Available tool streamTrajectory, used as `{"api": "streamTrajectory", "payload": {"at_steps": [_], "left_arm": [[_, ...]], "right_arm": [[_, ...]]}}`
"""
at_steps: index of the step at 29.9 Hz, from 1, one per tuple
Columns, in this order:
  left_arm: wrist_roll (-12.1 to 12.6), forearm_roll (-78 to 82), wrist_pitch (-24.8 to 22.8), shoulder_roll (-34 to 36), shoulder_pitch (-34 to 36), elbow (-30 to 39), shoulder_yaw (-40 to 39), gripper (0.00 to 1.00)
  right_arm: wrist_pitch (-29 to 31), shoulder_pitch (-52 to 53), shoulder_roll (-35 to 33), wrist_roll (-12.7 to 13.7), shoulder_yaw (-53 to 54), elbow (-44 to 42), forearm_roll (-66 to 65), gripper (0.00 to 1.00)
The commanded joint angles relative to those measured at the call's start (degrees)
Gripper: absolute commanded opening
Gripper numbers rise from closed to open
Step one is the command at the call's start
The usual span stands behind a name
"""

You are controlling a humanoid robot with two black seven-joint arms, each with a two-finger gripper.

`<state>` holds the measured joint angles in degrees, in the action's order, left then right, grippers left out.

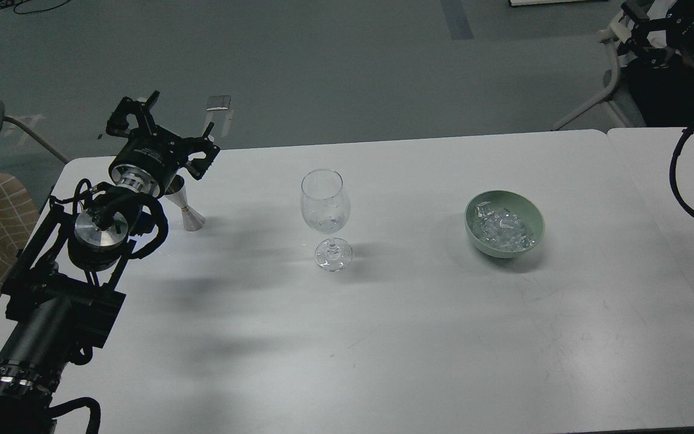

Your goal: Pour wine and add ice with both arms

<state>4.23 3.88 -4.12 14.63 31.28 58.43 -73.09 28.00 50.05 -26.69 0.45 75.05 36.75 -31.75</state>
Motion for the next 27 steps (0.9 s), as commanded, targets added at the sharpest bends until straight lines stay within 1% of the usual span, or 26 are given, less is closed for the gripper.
{"api": "streamTrajectory", "payload": {"at_steps": [1,3,5,7,10,11,12,14,16,17,19,22,23,24,25,26,27], "left_arm": [[0.42,0.16,-1.14,0.58,0.71,1.94,0.50,0.98],[0.51,0.16,-1.76,0.92,0.80,2.64,0.50,0.98],[-0.10,0.51,-1.41,1.54,1.67,2.56,0.41,0.98],[-0.45,0.51,-2.02,3.29,4.04,1.95,0.41,0.98],[-0.80,0.60,-2.38,4.53,4.57,1.95,0.41,0.98],[-1.76,0.60,-2.64,4.97,4.84,1.95,0.32,0.98],[-3.25,0.60,-2.73,5.06,5.54,1.95,0.32,0.98],[-4.67,1.64,-2.73,5.23,7.72,0.99,0.67,0.98],[-4.06,3.84,-2.91,5.58,9.31,-0.07,0.93,0.98],[-3.19,6.90,-3.43,6.02,10.97,-1.12,2.24,0.98],[-3.35,12.18,-3.61,6.38,12.48,-2.27,4.80,0.98],[-5.81,17.90,-3.35,5.76,13.01,-4.46,5.77,0.98],[-8.51,20.18,-3.35,5.76,13.45,-5.86,5.77,0.98],[-9.84,21.24,-3.26,5.76,13.97,-6.57,5.86,0.98],[-12.12,22.91,-3.26,5.67,15.02,-8.58,6.21,0.98],[-13.19,23.71,-3.35,5.67,15.73,-10.51,6.99,0.98],[-13.55,23.80,-3.26,5.67,16.17,-11.40,7.52,0.97]], "right_arm": [[0.00,0.04,-0.12,-0.10,0.10,0.42,0.02,1.00],[0.00,0.04,-0.12,-0.01,0.10,0.86,0.02,1.00],[0.00,0.04,-0.12,-0.01,0.10,1.13,0.02,1.00],[0.00,0.48,0.06,-0.01,0.10,1.22,0.02,1.00],[-0.05,0.75,0.32,-0.01,0.10,1.22,0.02,1.00],[-0.05,0.83,0.41,-0.10,0.10,1.22,0.02,1.00],[-0.05,0.83,0.50,-0.01,0.10,1.22,0.02,1.00],[-0.14,0.83,0.50,-0.01,0.27,1.22,0.02,1.00],[-0.05,0.83,0.50,-0.01,0.45,1.22,0.02,1.00],[0.00,0.83,0.50,-0.01,0.45,1.30,0.02,1.00],[0.00,0.83,0.50,-0.01,0.45,1.39,0.02,1.00],[0.00,0.83,0.50,-0.01,0.45,1.74,0.02,1.00],[0.00,0.83,0.41,-0.01,0.36,2.27,0.02,1.00],[0.00,0.83,0.32,-0.01,0.36,2.45,0.02,1.00],[0.00,0.83,0.15,-0.01,-0.07,2.53,-0.07,1.00],[0.00,0.92,-0.12,-0.10,-0.42,2.53,-0.15,1.00],[0.00,0.83,-0.12,-0.01,-0.52,2.62,-0.15,1.00]]}}
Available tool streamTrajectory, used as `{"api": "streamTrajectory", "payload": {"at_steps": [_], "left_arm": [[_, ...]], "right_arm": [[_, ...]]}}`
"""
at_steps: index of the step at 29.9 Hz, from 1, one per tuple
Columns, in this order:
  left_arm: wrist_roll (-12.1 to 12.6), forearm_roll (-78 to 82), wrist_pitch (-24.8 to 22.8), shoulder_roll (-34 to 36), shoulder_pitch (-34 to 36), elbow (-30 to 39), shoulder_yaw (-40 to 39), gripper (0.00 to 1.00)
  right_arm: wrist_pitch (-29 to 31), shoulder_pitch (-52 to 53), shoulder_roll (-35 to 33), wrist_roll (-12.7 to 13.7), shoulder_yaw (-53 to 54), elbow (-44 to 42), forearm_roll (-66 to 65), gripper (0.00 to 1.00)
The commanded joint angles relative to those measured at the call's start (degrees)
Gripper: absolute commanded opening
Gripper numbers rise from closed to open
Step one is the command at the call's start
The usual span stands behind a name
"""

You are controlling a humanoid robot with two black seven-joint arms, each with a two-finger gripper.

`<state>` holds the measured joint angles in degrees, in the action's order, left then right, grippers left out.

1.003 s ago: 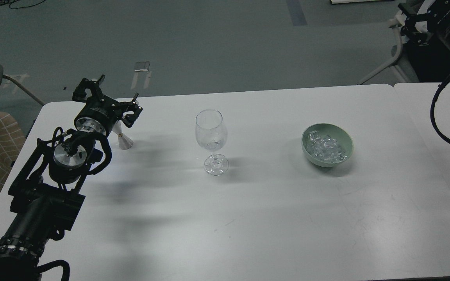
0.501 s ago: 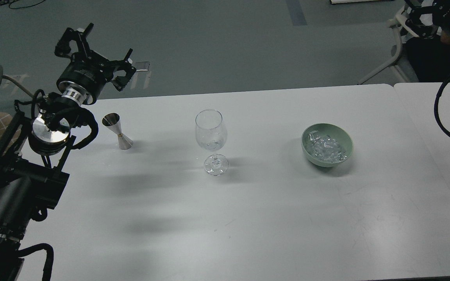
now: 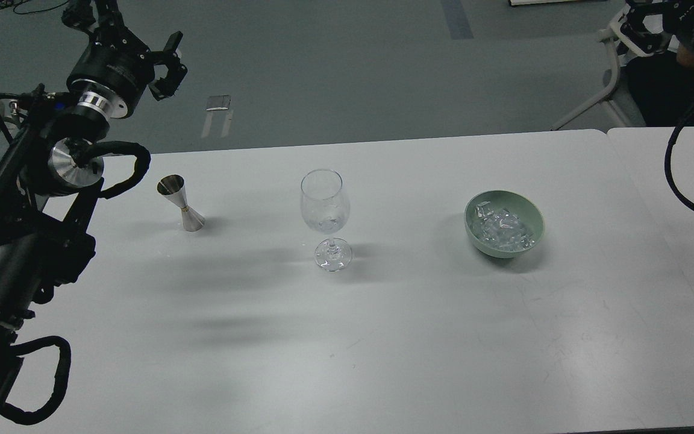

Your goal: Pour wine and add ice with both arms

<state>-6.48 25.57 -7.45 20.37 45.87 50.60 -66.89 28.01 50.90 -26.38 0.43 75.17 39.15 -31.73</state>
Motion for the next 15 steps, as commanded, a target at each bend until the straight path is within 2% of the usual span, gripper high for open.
{"api": "streamTrajectory", "payload": {"at_steps": [1,6,15], "left_arm": [[-3.01,2.12,0.07,-0.06,2.12,-4.45,1.76,0.97],[-3.27,1.77,-0.19,-1.20,3.35,-6.30,3.44,0.97],[-3.01,1.68,-0.98,-3.75,3.26,-5.69,3.35,0.98]], "right_arm": [[-0.01,-0.10,-0.52,0.01,-0.81,0.23,-0.26,1.00],[-0.01,2.36,-0.87,-0.17,-4.94,-0.30,-3.59,1.00],[-0.32,7.02,-1.31,-0.61,-12.06,-0.21,-18.35,1.00]]}}
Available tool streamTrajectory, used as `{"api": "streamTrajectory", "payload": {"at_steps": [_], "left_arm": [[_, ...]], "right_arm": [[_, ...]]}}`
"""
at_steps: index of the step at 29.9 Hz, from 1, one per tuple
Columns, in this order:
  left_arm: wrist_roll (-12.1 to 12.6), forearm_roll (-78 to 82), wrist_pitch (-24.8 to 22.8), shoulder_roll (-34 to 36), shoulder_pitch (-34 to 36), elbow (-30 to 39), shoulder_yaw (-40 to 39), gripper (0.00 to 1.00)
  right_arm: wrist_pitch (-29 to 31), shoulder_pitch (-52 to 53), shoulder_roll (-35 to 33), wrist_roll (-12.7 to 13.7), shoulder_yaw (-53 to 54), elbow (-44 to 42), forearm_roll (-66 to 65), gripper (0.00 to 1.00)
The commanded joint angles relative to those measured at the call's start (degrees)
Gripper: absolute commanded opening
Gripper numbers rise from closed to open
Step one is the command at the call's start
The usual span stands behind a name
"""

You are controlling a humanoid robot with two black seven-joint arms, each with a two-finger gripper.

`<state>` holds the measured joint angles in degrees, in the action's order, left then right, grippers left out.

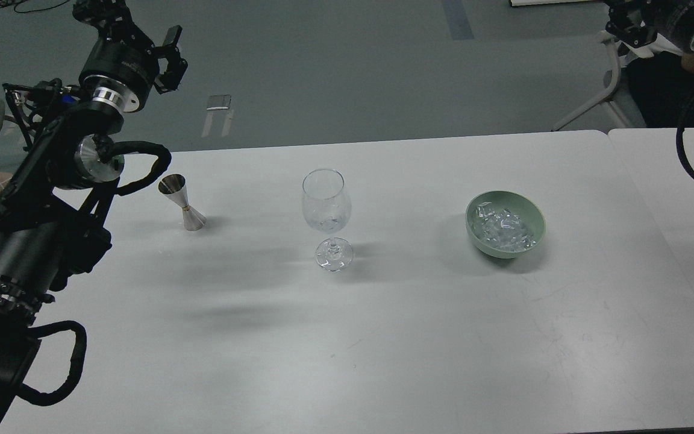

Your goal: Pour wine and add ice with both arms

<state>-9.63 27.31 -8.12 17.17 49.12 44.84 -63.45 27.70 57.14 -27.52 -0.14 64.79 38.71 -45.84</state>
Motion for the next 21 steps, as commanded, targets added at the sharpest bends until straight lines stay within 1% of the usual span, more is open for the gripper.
{"api": "streamTrajectory", "payload": {"at_steps": [1,4,6,7,9,12,14,15,16,17,18,20,21], "left_arm": [[0.31,-0.15,-1.01,-0.82,0.01,0.07,0.00,0.98],[0.58,-0.33,-2.16,-0.91,0.01,0.07,0.00,0.98],[0.67,-0.33,-2.78,-0.82,-0.08,0.07,0.00,0.98],[0.75,-0.33,-3.39,-0.65,-0.08,0.07,0.00,0.98],[0.67,-0.33,-4.18,-0.38,-0.08,0.07,0.00,0.98],[0.67,-0.42,-5.50,-0.38,-0.34,0.07,-0.18,0.98],[0.67,-0.50,-5.68,-0.38,-0.61,0.07,-0.35,0.98],[0.67,-0.59,-5.68,-0.38,-0.78,0.07,-0.53,0.98],[0.67,-0.94,-5.59,-0.21,-0.87,0.07,-0.53,0.98],[0.58,-1.29,-5.59,-0.20,-0.87,0.07,-0.53,0.98],[0.67,-1.90,-5.50,-0.12,-0.96,0.07,-0.53,0.98],[0.67,-2.61,-5.59,-0.03,-1.05,0.07,-0.53,0.98],[0.67,-3.31,-5.68,0.06,-1.14,0.07,-0.53,0.98]], "right_arm": [[-0.02,1.65,-0.25,-0.13,-3.08,0.31,-7.65,1.00],[-0.02,4.46,-1.91,-0.39,-7.20,0.93,-15.91,1.00],[-0.02,5.52,-2.71,-1.09,-9.41,2.07,-18.22,1.00],[0.07,6.65,-3.58,-1.79,-12.38,3.64,-19.97,1.00],[0.16,8.85,-5.42,-2.32,-17.64,6.88,-22.43,1.00],[0.30,12.54,-9.73,-2.50,-27.31,11.90,-25.17,1.00],[0.30,14.30,-11.14,-2.94,-31.19,13.23,-25.08,1.00],[0.30,16.14,-11.85,-4.16,-35.48,14.45,-25.17,1.00],[0.30,17.90,-12.29,-6.26,-39.78,15.77,-25.17,1.00],[0.30,18.79,-12.47,-7.50,-41.83,16.39,-25.17,1.00],[0.30,20.27,-12.64,-9.43,-45.42,17.27,-25.17,1.00],[0.30,21.51,-12.99,-10.58,-48.69,18.06,-25.17,1.00],[0.30,21.95,-13.61,-10.67,-51.14,18.94,-25.17,1.00]]}}
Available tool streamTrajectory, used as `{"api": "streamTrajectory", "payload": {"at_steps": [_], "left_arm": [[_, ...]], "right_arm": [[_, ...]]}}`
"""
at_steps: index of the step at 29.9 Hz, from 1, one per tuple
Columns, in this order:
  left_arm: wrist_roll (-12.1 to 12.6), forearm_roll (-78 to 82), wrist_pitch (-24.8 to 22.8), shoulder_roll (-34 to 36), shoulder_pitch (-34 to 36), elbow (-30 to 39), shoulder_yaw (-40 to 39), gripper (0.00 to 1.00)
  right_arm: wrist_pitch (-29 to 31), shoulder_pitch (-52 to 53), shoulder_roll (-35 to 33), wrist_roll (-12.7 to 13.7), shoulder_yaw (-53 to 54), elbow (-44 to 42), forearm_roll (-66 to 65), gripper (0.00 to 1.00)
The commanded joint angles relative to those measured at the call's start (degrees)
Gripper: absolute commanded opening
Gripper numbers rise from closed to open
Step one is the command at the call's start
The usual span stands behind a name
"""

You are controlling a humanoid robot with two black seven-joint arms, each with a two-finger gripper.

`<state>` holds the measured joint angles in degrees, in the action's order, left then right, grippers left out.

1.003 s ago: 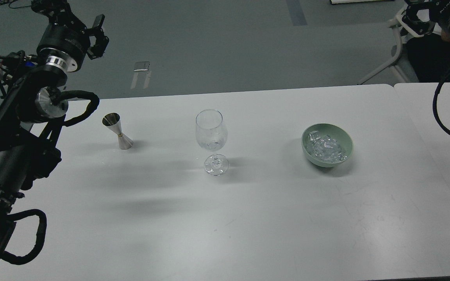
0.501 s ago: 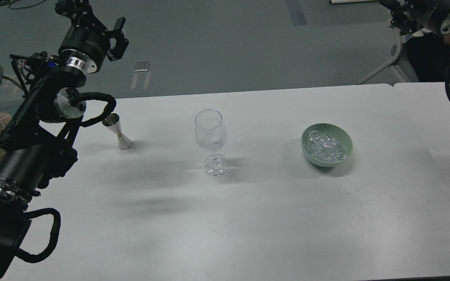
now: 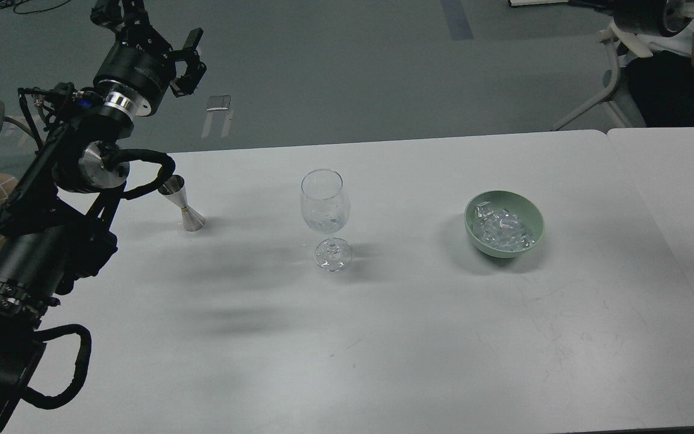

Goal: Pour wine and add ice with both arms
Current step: 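Reach the right gripper down into the green ice bowl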

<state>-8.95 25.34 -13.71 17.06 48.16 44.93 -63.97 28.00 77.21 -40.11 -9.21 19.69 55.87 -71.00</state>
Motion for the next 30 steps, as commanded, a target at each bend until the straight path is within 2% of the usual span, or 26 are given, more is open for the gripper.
{"api": "streamTrajectory", "payload": {"at_steps": [1,6,12,14,20,22,25,26,30], "left_arm": [[-0.01,-1.61,-0.09,0.17,-0.26,-0.01,-0.02,0.98],[-0.10,-2.76,-0.09,0.17,-0.61,-0.10,-0.37,0.98],[-0.10,-3.46,-0.09,0.08,-1.32,-0.10,-0.54,0.98],[-0.10,-4.07,-0.09,0.08,-1.67,-0.36,-0.46,0.98],[-0.36,-4.34,0.00,-0.10,-2.20,-0.36,-0.54,0.98],[-0.36,-4.69,0.17,-0.10,-2.20,-0.36,-0.54,0.98],[-0.28,-4.86,0.35,-0.10,-2.28,-0.36,-0.54,0.98],[-0.27,-4.86,0.35,-0.10,-2.28,-0.36,-0.46,0.98],[-0.27,-4.86,0.35,-0.10,-2.28,-0.45,-0.46,0.98]], "right_arm": [[0.00,1.89,-1.29,-1.60,-7.11,2.13,-0.01,1.00],[0.00,0.13,-1.55,-1.34,-16.15,3.19,-0.10,1.00],[0.00,-2.51,-3.84,-1.42,-18.11,6.53,-0.63,0.97],[0.00,-4.52,-4.54,-1.34,-18.19,7.40,-1.94,0.91],[0.00,-8.74,-3.84,-1.25,-18.19,7.41,-5.98,0.84],[0.00,-9.79,-3.23,-1.07,-18.28,7.15,-7.12,0.74],[0.00,-10.59,-1.03,-1.07,-18.28,6.88,-9.24,0.65],[0.00,-10.85,-0.07,-1.07,-18.37,6.71,-10.11,0.59],[0.00,-12.17,1.52,-1.16,-18.28,5.74,-11.17,0.57]]}}
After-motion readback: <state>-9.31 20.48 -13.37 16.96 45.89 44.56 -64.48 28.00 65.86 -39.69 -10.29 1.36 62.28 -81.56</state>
